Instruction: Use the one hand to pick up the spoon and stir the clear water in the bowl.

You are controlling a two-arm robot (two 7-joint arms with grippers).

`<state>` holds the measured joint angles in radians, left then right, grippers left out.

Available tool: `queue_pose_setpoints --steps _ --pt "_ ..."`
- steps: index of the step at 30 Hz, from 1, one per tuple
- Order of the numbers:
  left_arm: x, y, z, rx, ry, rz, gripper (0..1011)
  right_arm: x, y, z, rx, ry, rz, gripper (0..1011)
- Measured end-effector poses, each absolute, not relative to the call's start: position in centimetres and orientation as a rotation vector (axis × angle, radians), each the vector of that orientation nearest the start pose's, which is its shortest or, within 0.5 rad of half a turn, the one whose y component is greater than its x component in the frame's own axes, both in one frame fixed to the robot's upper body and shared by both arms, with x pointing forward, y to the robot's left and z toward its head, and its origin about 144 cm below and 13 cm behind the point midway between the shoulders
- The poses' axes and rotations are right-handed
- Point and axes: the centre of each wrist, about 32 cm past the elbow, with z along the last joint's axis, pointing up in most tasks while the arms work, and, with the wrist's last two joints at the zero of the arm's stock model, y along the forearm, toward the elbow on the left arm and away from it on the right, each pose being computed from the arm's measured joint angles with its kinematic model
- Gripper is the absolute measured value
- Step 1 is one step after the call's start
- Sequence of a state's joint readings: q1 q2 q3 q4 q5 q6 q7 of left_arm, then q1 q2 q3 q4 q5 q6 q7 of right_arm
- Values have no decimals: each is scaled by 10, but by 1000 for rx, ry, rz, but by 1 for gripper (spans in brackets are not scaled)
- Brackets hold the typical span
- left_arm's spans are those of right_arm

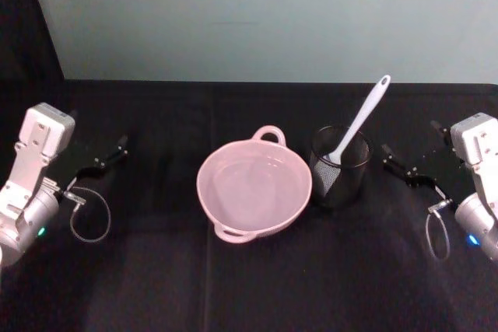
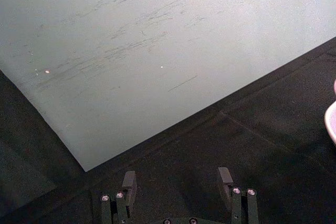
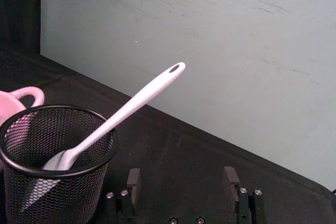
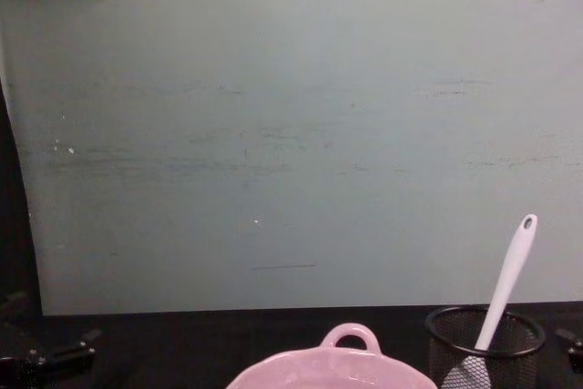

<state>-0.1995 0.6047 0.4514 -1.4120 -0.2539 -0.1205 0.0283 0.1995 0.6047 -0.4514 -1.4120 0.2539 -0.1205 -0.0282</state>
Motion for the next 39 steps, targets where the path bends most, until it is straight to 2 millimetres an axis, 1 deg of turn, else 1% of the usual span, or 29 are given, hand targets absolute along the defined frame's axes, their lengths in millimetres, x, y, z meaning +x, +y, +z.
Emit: queue_pose_setpoints --steps 32,36,39 --pt "489 310 1140 304 -285 1248 1011 489 -310 1140 -304 -285 -1248 1003" --pt "489 310 1140 304 -285 1248 1011 485 -307 1141 -305 -304 -1262 1003" --pt "489 310 1140 304 -285 1248 1011 475 -306 1145 -311 -322 -1283 1003"
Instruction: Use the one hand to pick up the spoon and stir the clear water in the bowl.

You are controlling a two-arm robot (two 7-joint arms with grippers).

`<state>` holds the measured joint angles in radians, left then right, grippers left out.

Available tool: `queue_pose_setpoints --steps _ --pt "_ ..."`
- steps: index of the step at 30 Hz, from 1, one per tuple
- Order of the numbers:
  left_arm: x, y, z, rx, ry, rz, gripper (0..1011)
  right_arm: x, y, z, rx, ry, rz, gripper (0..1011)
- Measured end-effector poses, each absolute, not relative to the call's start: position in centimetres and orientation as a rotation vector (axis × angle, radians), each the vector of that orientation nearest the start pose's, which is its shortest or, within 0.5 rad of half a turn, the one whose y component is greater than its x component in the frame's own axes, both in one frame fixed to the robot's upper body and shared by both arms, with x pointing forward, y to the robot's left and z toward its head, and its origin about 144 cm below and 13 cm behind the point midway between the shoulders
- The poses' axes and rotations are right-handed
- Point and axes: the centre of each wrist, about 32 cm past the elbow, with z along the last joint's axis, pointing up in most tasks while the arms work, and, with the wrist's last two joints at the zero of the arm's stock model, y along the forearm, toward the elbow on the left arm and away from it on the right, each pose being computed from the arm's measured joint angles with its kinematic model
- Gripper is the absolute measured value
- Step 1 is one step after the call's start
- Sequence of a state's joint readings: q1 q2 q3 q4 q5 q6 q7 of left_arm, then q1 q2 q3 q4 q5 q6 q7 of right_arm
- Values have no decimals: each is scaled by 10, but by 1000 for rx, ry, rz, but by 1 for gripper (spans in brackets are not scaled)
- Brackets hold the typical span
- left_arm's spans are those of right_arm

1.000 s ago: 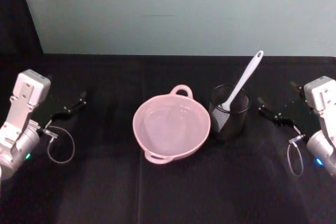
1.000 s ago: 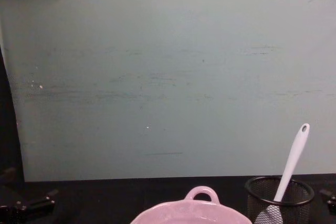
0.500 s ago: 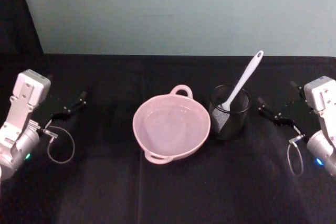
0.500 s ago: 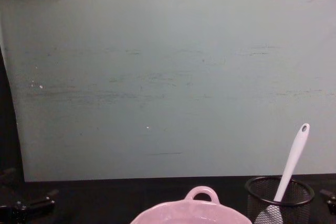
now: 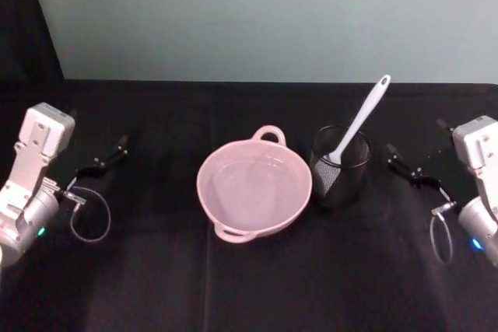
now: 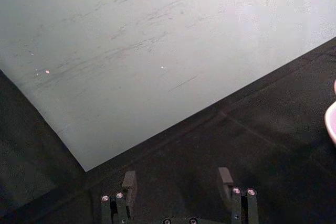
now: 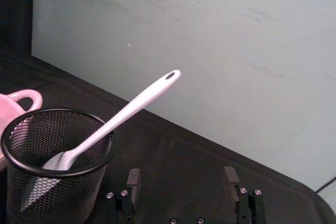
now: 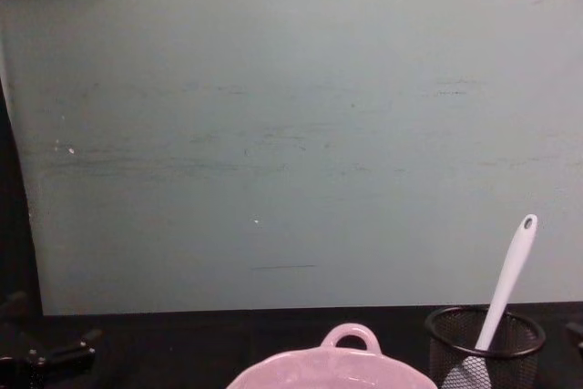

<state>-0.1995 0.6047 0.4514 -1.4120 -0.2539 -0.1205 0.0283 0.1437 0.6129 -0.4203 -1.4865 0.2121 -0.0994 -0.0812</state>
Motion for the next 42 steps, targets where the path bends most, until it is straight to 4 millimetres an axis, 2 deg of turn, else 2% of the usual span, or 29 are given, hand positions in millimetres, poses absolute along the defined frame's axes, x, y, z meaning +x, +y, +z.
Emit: queue_pose_setpoints --steps 7,12,20,30,42 --pt "489 310 1140 304 -285 1248 1011 457 -307 1154 -250 -295 -1305 1003" --pt "489 310 1140 304 -285 1248 1011 461 -306 1160 -174 -218 -1273 1003" --pt "489 310 1140 305 -285 1248 1011 485 -299 1163 -26 -8 -1188 1003" --pt "489 310 1140 304 -285 1248 1011 518 -286 1162 68 113 -1153 1003" --pt "489 310 1140 304 -285 1248 1011 540 -285 1162 209 300 -1143 1003"
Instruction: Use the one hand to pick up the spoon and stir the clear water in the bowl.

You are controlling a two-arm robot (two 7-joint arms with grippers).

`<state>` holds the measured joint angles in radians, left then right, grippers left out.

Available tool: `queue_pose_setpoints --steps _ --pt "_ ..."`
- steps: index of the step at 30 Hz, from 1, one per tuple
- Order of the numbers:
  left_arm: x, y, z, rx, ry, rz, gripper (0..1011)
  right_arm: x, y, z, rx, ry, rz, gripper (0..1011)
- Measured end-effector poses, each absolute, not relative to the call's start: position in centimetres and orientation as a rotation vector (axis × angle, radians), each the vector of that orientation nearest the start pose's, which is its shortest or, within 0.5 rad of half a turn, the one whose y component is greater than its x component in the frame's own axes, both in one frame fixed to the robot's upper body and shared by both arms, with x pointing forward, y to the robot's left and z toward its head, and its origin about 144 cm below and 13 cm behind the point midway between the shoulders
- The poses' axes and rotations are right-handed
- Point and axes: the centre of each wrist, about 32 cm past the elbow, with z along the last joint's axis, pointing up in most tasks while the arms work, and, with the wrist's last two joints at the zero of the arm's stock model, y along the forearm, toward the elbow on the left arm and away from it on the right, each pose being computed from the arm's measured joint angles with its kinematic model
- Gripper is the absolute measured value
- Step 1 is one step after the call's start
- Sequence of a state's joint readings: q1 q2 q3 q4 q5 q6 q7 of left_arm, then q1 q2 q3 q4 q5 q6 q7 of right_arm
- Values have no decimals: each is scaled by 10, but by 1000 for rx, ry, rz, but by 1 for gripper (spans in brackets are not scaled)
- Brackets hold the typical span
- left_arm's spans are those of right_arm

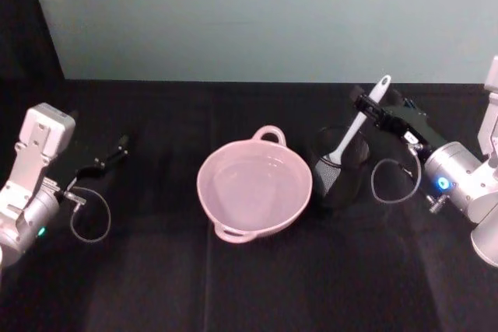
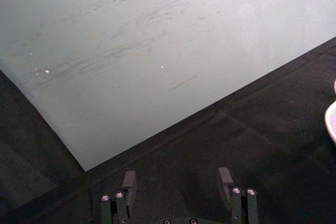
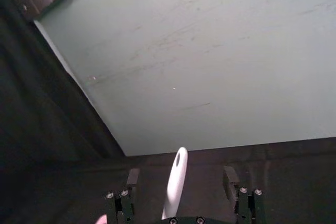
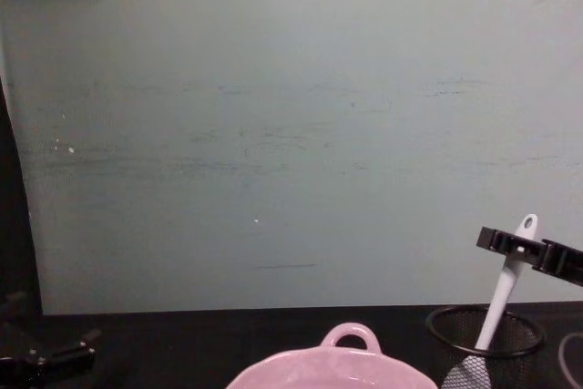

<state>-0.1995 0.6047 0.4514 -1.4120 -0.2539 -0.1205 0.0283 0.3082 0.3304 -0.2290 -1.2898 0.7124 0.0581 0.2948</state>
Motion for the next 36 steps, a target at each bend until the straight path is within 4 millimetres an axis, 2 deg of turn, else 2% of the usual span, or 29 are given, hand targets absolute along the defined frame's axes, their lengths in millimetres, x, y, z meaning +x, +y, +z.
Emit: queue_pose_setpoints --steps 8,12,16,19,20,23,24,26,27,36 --pt "489 310 1140 304 -285 1248 1011 544 -291 1159 307 412 -1100 994" --pt "489 310 1140 304 -285 1248 1011 546 -292 1158 332 445 -1083 916" --pt "489 310 1140 304 -285 1248 1011 548 -292 1158 345 465 -1076 786" --pt "489 310 1140 304 -285 1248 1011 549 -291 1158 347 470 -1073 734" --pt "489 310 1140 304 -285 1248 1011 550 -291 1158 347 473 -1071 681" --pt "489 310 1140 304 -285 1248 1011 551 -291 1157 349 477 -1068 609" --pt "489 310 1140 304 -285 1248 1011 551 -290 1157 351 478 -1067 551" --pt "489 310 1140 304 -285 1248 1011 552 -290 1157 355 480 -1065 510" --pt "489 310 1140 305 -285 1248 1011 552 -290 1156 355 480 -1065 447" --pt "489 310 1140 304 -285 1248 1011 552 -290 1156 357 474 -1064 190"
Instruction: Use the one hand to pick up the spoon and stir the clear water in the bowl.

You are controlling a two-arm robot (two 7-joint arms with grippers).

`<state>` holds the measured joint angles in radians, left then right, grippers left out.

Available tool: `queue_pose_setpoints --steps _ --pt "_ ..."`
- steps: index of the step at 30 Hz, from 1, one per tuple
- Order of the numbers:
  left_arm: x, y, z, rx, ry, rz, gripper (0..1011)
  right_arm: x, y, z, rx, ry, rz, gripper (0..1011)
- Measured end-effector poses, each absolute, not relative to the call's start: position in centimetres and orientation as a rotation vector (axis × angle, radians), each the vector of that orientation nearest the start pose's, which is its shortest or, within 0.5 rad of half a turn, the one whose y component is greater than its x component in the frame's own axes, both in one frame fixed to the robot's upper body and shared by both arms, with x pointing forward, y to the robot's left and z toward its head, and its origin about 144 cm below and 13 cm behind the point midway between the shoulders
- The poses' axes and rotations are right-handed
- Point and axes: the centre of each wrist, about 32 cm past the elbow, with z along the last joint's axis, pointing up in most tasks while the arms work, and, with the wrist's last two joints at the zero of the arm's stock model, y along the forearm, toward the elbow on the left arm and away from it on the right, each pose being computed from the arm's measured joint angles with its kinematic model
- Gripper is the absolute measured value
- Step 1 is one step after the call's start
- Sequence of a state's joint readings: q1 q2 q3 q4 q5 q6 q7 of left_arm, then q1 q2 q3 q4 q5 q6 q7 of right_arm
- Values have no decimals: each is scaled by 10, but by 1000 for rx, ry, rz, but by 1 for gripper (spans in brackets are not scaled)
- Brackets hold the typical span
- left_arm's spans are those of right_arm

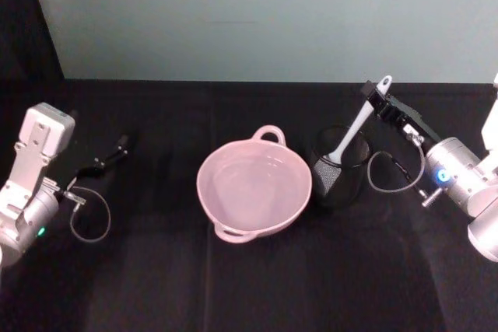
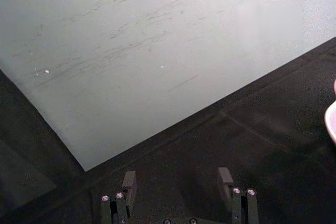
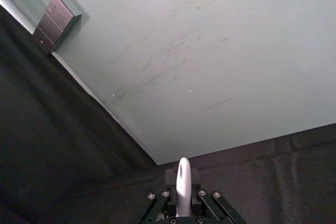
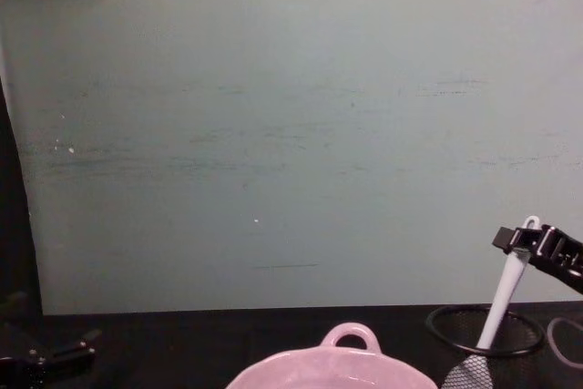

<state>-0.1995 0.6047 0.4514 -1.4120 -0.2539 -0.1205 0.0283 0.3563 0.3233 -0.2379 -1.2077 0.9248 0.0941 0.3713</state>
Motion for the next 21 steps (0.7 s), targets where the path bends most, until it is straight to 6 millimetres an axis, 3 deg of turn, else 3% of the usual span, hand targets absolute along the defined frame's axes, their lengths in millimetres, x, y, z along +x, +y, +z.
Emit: queue_pose_setpoints --steps 2,9,21 --pt "489 310 1140 304 -285 1248 1011 552 -290 1157 356 468 -1064 127" --pt "489 310 1140 304 -285 1248 1011 548 -289 1168 331 393 -1064 123" --pt "489 310 1140 304 -285 1248 1011 537 -282 1216 138 58 -997 123"
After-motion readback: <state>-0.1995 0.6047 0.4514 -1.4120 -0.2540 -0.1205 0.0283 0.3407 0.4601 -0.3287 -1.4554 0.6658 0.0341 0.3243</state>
